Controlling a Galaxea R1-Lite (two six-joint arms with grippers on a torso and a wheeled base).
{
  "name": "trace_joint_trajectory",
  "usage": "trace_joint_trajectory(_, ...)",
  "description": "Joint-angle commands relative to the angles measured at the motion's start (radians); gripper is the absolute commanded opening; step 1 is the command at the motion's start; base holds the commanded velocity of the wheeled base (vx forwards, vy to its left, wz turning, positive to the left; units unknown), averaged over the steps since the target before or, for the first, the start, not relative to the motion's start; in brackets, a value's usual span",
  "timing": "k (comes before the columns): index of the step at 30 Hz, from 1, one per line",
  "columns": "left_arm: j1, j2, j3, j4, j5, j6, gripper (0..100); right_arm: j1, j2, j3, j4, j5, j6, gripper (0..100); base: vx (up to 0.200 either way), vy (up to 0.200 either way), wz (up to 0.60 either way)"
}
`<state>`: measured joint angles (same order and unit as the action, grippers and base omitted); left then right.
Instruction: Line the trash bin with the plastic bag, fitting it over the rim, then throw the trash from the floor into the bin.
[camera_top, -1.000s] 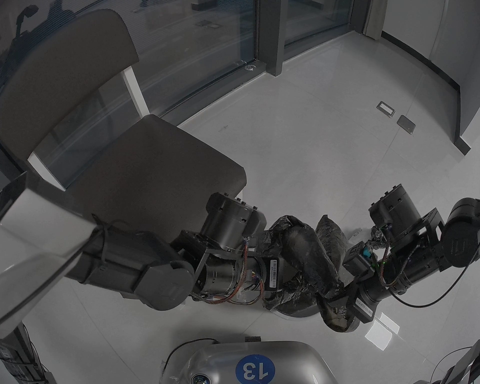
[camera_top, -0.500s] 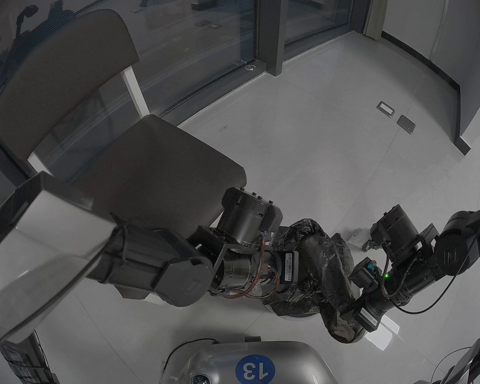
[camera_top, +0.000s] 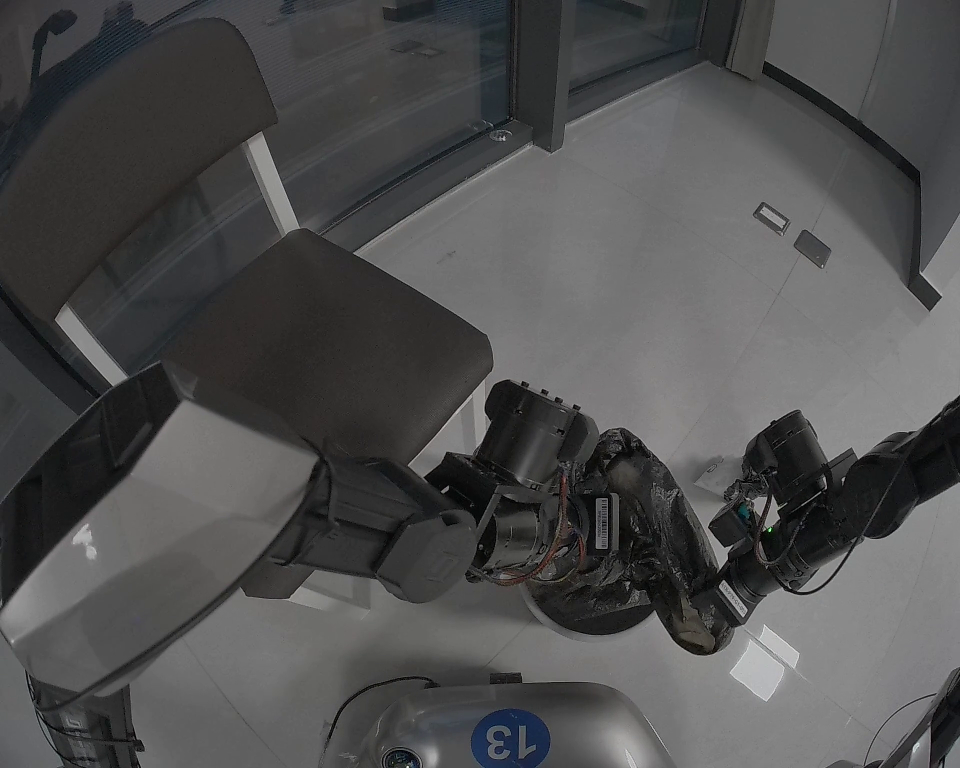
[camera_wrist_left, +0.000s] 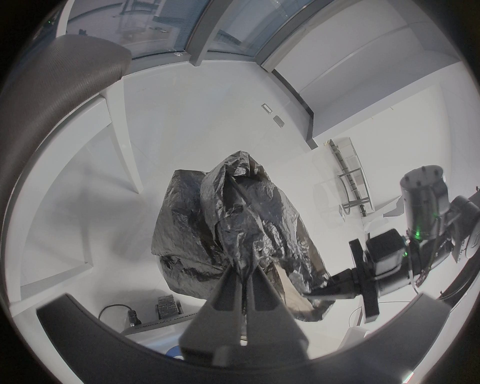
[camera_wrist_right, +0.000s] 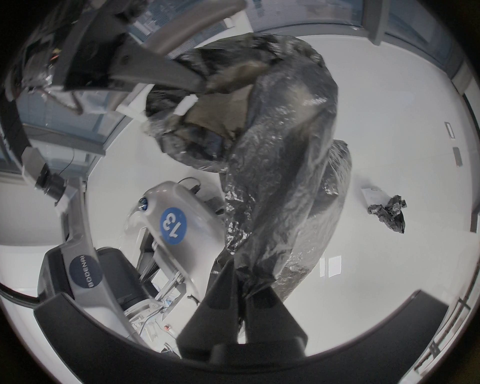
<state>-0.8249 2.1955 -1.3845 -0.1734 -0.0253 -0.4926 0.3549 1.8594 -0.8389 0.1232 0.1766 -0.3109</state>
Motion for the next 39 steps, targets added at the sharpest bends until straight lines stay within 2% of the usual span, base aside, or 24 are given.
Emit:
trace_joint_trajectory(1, 0.006, 0.038, -0.022, 0.000, 0.008, -0.008, 0, -0.080, 0.096, -0.014, -0.051, 0.000, -0.007, 0, 0.000, 0.000, 0.00)
trace_joint_trajectory(7, 0.006, 0.000, 0.012, 0.006, 0.027, -0.018, 0, -0.163, 0.172, -0.035, -0.114, -0.008, -0.008, 0, 0.000, 0.000, 0.00)
trace_joint_trajectory(15, 0.006, 0.004, 0.033, 0.002, 0.027, -0.018, 0, -0.171, 0.248, -0.043, -0.198, -0.008, -0.008, 0, 0.000, 0.000, 0.00)
trace_joint_trajectory(24, -0.016, -0.033, 0.104, 0.006, 0.027, -0.015, 0, -0.068, 0.248, -0.003, -0.198, -0.009, -0.005, 0, 0.000, 0.000, 0.00)
trace_joint_trajectory(27, -0.037, -0.053, 0.165, 0.003, 0.027, -0.012, 0, -0.004, 0.244, 0.023, -0.200, -0.005, 0.006, 0, 0.000, 0.000, 0.00)
trace_joint_trajectory(29, -0.037, -0.068, 0.183, 0.005, 0.027, -0.012, 0, 0.045, 0.244, 0.032, -0.201, -0.006, 0.026, 0, 0.000, 0.000, 0.00)
trace_joint_trajectory(30, -0.037, -0.068, 0.183, 0.005, 0.027, -0.012, 0, 0.045, 0.244, 0.032, -0.201, -0.006, 0.026, 0, 0.000, 0.000, 0.00)
trace_joint_trajectory(31, -0.031, -0.077, 0.191, 0.006, 0.027, -0.009, 0, 0.082, 0.245, 0.032, -0.211, -0.008, 0.061, 0, 0.000, 0.000, 0.00)
trace_joint_trajectory(34, -0.025, -0.094, 0.197, 0.009, 0.027, -0.008, 0, 0.124, 0.247, 0.031, -0.241, -0.011, 0.113, 0, 0.000, 0.000, 0.00)
trace_joint_trajectory(39, -0.025, -0.108, 0.216, 0.011, 0.027, -0.004, 0, 0.162, 0.245, 0.032, -0.246, -0.011, 0.124, 0, 0.000, 0.000, 0.00)
